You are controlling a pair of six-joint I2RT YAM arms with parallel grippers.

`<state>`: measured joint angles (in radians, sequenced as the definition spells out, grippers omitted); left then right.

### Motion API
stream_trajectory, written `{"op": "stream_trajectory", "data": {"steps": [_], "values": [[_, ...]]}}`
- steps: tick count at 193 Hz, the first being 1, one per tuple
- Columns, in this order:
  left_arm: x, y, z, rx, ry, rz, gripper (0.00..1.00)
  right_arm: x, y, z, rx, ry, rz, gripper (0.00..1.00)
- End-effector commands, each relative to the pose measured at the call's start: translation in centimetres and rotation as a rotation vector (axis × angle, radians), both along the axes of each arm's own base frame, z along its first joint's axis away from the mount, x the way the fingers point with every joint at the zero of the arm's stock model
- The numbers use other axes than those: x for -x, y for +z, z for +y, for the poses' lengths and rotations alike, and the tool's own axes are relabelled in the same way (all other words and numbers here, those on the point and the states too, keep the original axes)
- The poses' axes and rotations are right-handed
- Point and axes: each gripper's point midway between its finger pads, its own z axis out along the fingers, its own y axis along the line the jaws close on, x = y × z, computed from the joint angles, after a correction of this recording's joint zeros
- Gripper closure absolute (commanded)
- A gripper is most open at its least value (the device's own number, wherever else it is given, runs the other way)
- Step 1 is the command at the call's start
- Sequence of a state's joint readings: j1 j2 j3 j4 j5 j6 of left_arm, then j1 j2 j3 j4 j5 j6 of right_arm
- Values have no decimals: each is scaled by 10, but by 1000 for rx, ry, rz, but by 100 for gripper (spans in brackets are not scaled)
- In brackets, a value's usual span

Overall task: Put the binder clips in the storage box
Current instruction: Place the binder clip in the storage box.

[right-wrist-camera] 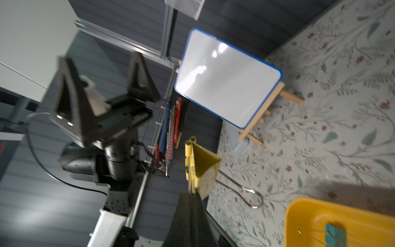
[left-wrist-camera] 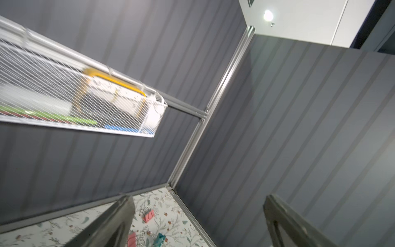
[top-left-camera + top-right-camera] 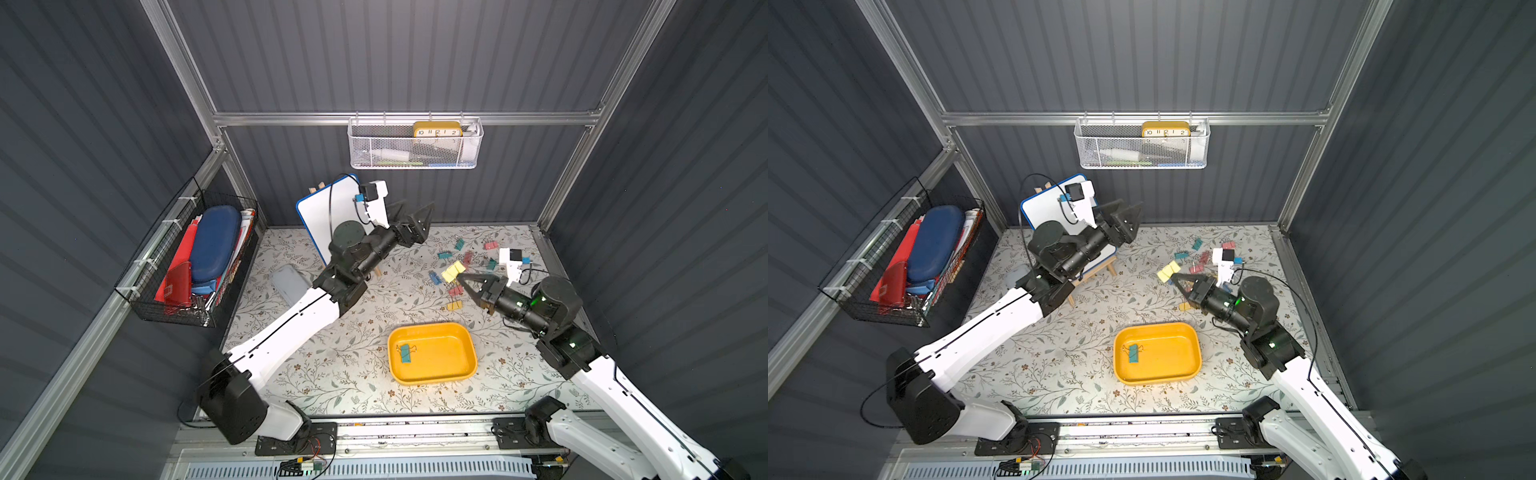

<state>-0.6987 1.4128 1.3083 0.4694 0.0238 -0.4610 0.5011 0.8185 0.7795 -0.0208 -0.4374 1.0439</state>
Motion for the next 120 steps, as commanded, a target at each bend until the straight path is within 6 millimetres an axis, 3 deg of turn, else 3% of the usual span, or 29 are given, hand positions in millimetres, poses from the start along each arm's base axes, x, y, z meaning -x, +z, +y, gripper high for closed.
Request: {"op": "stream_trajectory", "data": {"steps": [1, 28, 65, 120], "values": [[-14, -33, 22, -110, 162, 38, 1, 43, -98, 13, 349, 166, 201, 100], [-9, -37, 37, -83, 208, 38, 1, 75, -144, 50, 510, 367, 315, 100], [-15, -57, 33, -97, 206, 93, 1, 79, -179, 91, 614, 454, 334, 100], [-21, -88, 28, -111, 195, 170, 1, 87, -223, 101, 691, 514, 407, 100]]}}
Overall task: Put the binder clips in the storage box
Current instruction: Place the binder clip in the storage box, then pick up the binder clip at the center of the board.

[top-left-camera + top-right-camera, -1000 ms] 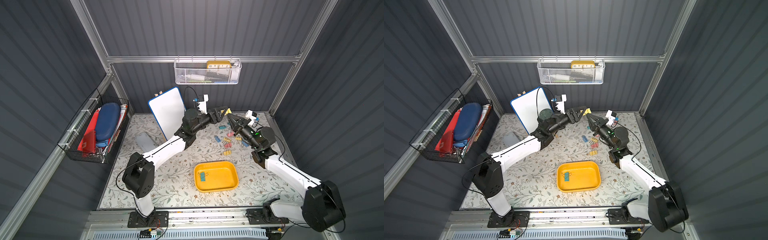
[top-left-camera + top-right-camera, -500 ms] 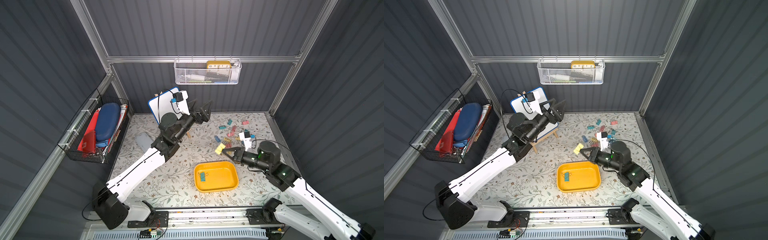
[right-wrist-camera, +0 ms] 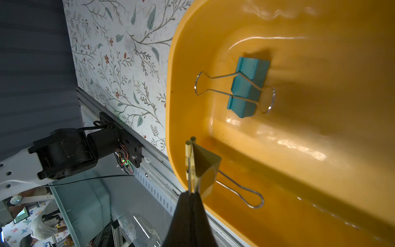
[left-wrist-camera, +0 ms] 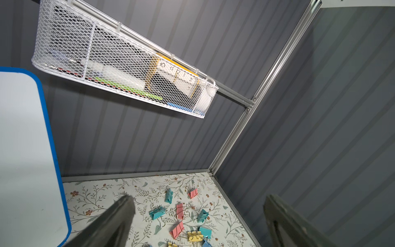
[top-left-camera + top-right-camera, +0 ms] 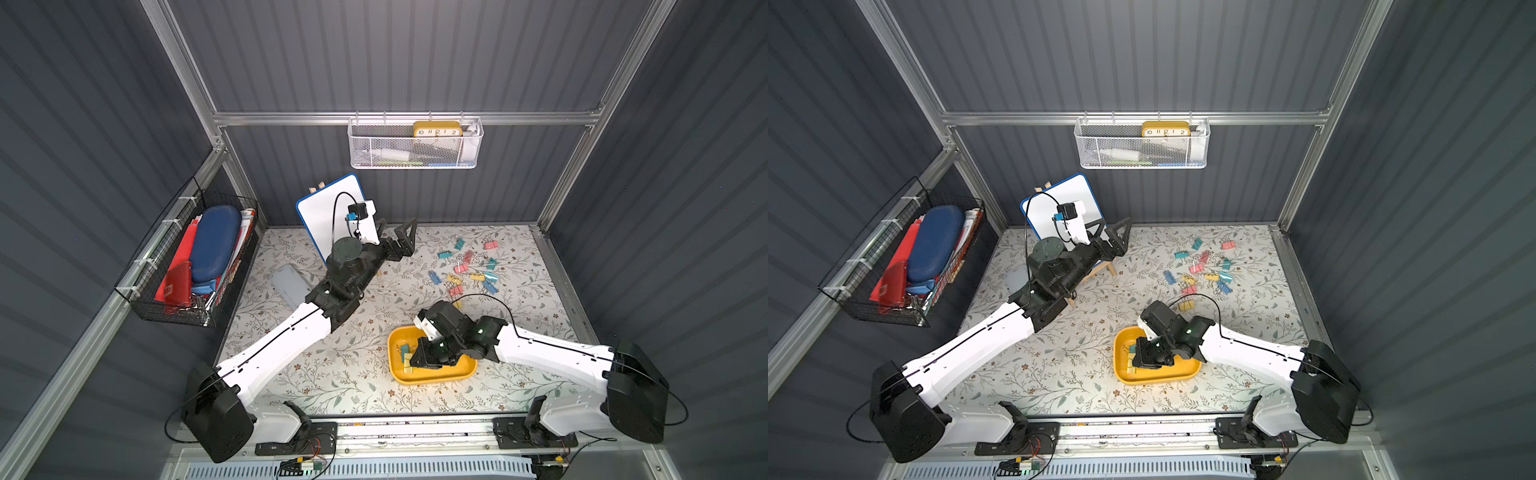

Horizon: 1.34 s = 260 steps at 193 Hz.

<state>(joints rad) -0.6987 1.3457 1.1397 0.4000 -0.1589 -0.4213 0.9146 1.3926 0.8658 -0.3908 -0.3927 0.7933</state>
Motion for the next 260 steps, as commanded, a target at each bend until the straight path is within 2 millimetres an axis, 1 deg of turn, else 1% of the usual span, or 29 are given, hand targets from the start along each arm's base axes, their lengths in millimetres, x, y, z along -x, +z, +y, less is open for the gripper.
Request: {"op": "stream_trajectory", "data": {"steps": [1, 16, 31, 38, 47, 53, 64, 69, 79, 90, 92, 94, 98, 107, 115, 122, 132, 133, 135, 148, 157, 167, 185, 196, 218, 243, 250, 260], "values": [[-5, -19, 0, 4, 11, 42, 1, 2, -6, 6, 17, 42, -16, 100], [-8, -26, -4, 4, 3, 58, 1, 0, -16, 5, 47, 35, -21, 100], [-14, -34, -9, -8, -2, 80, 1, -4, -19, 8, 47, 25, -28, 100], [-16, -37, -12, -16, -6, 86, 1, -6, -20, 9, 48, 19, -33, 94], [-18, -40, -14, -26, -6, 89, 1, -9, -19, 8, 52, 11, -44, 83], [-18, -40, -14, -35, -5, 86, 1, -10, -17, 6, 59, 4, -58, 79], [-18, -37, -11, -55, 9, 73, 1, -17, -5, -1, 68, -27, -107, 70], [-17, -33, -10, -69, 13, 60, 1, -27, 1, -9, 94, -69, -168, 66], [-15, -22, -7, -105, 22, 24, 1, -42, 23, -22, 96, -126, -278, 60], [-12, -8, -5, -152, 23, -33, 1, -64, 48, -43, 101, -221, -403, 56], [-11, -6, -5, -162, 23, -43, 1, -68, 49, -47, 107, -232, -417, 56], [-11, -4, -5, -172, 23, -53, 1, -72, 58, -53, 97, -253, -440, 55], [-11, -1, -5, -196, 24, -71, 1, -80, 66, -63, 99, -294, -467, 55], [-13, 3, -5, -251, 25, -108, 1, -102, 75, -93, 126, -414, -486, 55], [-17, 1, -5, -300, 37, -127, 1, -118, 73, -125, 191, -529, -458, 56], [-23, -4, -3, -337, 56, -135, 1, -130, 71, -145, 230, -592, -437, 57], [-31, -13, 2, -369, 87, -138, 1, -146, 71, -165, 279, -647, -423, 57], [-32, -14, 3, -371, 90, -137, 1, -148, 67, -165, 295, -648, -413, 57], [-34, -16, 3, -375, 92, -137, 1, -152, 66, -169, 312, -661, -406, 57], [-41, -26, 8, -372, 93, -132, 1, -168, 59, -179, 410, -693, -347, 57], [-43, -33, 10, -363, 79, -129, 1, -178, 51, -182, 493, -691, -296, 57], [-42, -40, 9, -353, 56, -128, 1, -186, 44, -179, 565, -666, -233, 57], [-37, -50, 7, -350, 15, -139, 1, -196, 20, -173, 667, -630, -128, 57], [-33, -55, 3, -350, -16, -145, 1, -206, 7, -166, 674, -615, -107, 56], [-24, -54, -6, -324, -82, -165, 1, -223, -12, -160, 673, -628, -115, 52], [-23, -60, -9, -312, -100, -159, 1, -232, -34, -155, 678, -620, -69, 50], [-24, -62, -10, -318, -107, -151, 1, -234, -37, -155, 683, -619, -63, 50], [-24, -59, -14, -322, -126, -151, 1, -236, -40, -156, 694, -619, -65, 51]]}}
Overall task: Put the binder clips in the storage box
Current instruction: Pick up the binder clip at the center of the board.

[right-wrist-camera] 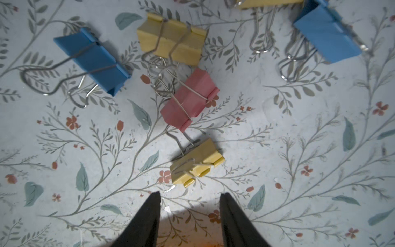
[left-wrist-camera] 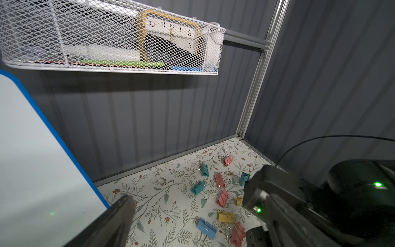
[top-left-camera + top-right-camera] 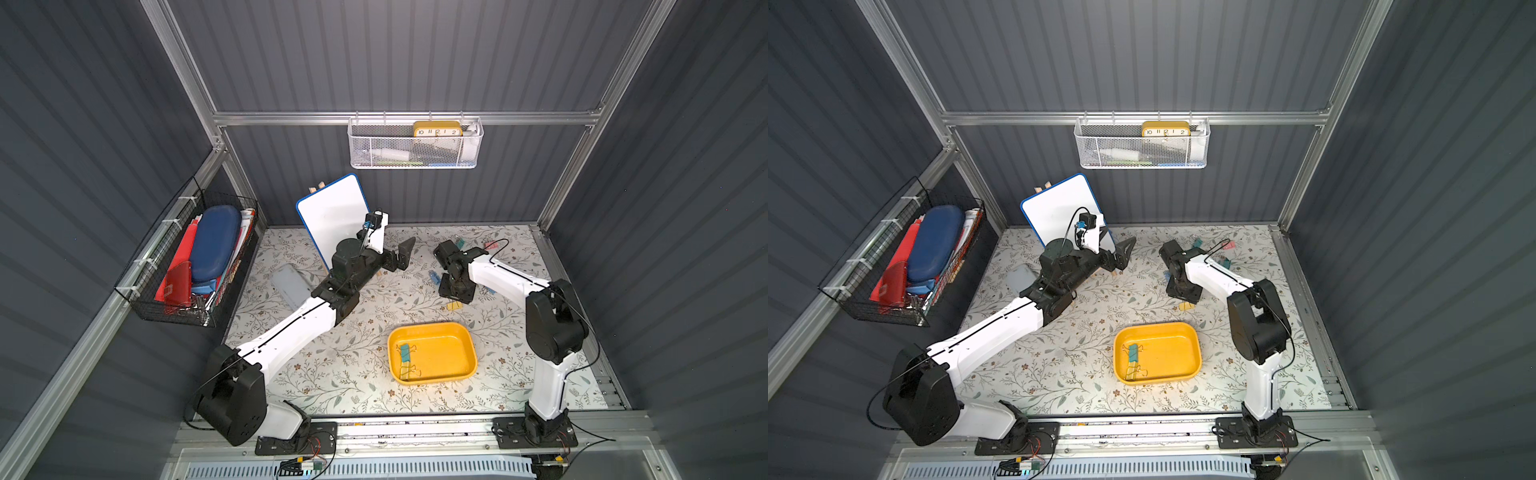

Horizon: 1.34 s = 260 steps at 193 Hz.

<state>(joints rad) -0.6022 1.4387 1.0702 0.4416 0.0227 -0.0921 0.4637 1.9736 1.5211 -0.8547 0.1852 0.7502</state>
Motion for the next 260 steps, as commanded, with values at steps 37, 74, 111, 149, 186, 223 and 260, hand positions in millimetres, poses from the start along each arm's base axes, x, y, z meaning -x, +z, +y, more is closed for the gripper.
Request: {"op": "stream_trajectory", "data": {"steps": [37, 74, 111, 149, 186, 223, 260], "values": [[10, 14, -29, -33, -176, -44, 1, -13, -9, -7, 20, -13, -12, 49], [1, 2, -48, -105, -243, -37, 1, -9, -16, -12, 18, -17, 9, 56], [-7, -12, -54, -151, -249, -36, 1, -4, -16, -16, 11, -22, -6, 71], [-6, -14, -49, -140, -228, -35, 1, 3, -8, -20, 16, -25, -17, 83], [-5, -7, -40, -138, -185, -54, 1, 12, 17, -31, 33, -34, -63, 97], [0, -5, -38, -117, -188, -53, 1, 37, 67, -34, -52, -18, -156, 100], [-3, -9, -38, -97, -193, -38, 1, 98, 136, 28, -561, 206, -416, 100]]}}
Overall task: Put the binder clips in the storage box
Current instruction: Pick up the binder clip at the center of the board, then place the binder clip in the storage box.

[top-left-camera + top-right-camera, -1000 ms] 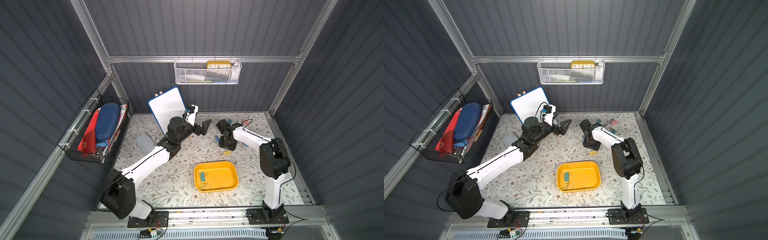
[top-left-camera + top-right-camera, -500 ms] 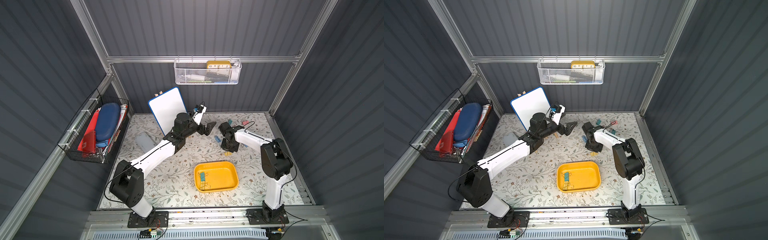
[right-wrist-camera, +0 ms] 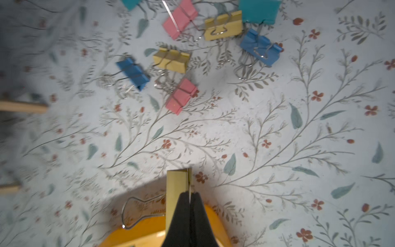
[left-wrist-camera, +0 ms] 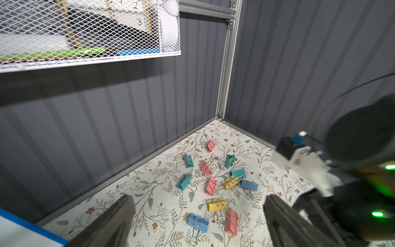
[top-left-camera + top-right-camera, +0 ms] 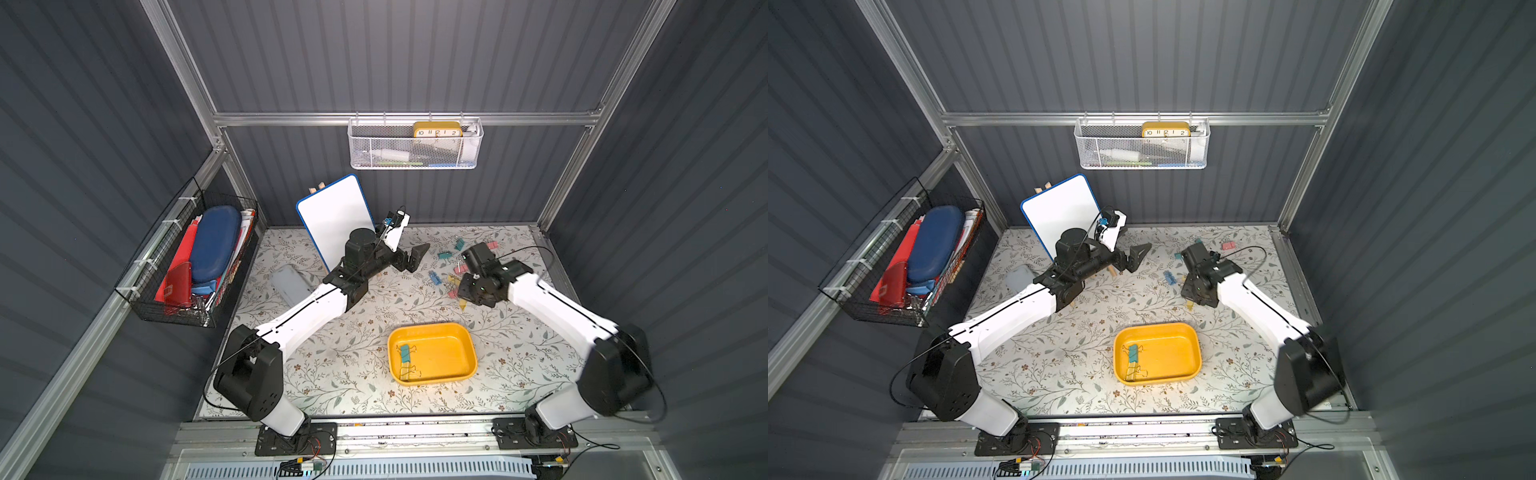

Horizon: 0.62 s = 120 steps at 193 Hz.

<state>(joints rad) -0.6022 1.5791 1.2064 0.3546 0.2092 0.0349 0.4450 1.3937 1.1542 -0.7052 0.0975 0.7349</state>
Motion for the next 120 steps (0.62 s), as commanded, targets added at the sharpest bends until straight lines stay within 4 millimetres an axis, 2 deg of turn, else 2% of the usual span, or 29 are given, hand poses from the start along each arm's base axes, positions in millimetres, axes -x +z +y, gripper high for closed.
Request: {"op": "stream_trajectory", "data": {"steps": [1, 3, 6, 22, 45, 66, 97, 106, 120], "values": [[3, 12, 4, 37, -2, -22, 1, 41, 38, 51, -322, 215, -153, 100], [2, 13, 5, 41, -1, -22, 1, 48, 37, 52, -343, 224, -154, 100], [2, 13, 6, 43, -1, -20, 1, 50, 49, 60, -397, 247, -198, 100], [-5, 13, 14, 58, 5, -9, 1, 84, 47, 86, -551, 331, -218, 100], [-12, 15, 21, 67, 15, -4, 1, 112, 7, 105, -571, 366, -142, 100], [-14, 13, 23, 65, 22, -1, 1, 112, -23, 118, -586, 353, -90, 100], [-13, 12, 22, 65, 19, 3, 1, 99, -52, 132, -588, 320, -52, 100], [-14, 11, 23, 64, 24, 2, 1, 92, -71, 129, -550, 266, -32, 100], [-15, 9, 24, 63, 30, 4, 1, 88, -82, 130, -540, 246, -39, 100]]}}
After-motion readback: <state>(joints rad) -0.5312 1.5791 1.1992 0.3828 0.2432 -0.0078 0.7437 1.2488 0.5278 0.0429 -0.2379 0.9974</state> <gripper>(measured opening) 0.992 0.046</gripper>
